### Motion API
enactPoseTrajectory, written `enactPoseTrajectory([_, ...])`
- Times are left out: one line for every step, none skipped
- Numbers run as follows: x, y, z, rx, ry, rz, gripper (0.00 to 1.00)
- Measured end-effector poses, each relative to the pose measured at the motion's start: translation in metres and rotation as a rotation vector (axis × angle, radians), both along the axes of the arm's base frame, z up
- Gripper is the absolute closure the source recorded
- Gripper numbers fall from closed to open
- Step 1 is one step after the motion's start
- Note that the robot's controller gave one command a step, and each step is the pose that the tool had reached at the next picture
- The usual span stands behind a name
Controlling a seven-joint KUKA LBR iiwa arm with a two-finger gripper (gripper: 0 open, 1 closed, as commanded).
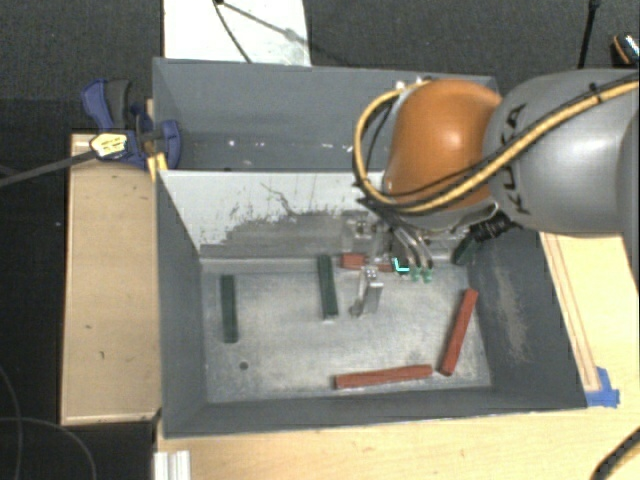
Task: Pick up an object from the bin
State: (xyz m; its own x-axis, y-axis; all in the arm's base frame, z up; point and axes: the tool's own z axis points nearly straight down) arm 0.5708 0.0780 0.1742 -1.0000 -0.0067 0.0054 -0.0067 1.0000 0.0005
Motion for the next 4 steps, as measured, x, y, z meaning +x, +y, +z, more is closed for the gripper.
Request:
enactPoseTrajectory([0.019,0.024,-0.106,0.001,0.0,0.325,0.0])
enactPoseTrajectory([0.012,0.025,-0.109,0.004,0.028,0.322,1.0])
enactPoseTrajectory([-0.03,0.005,0.037,0.001,-0.016,0.271,1.0])
enactPoseTrajectory([-0.031,0.006,0.032,0.001,-0.008,0.27,0.0])
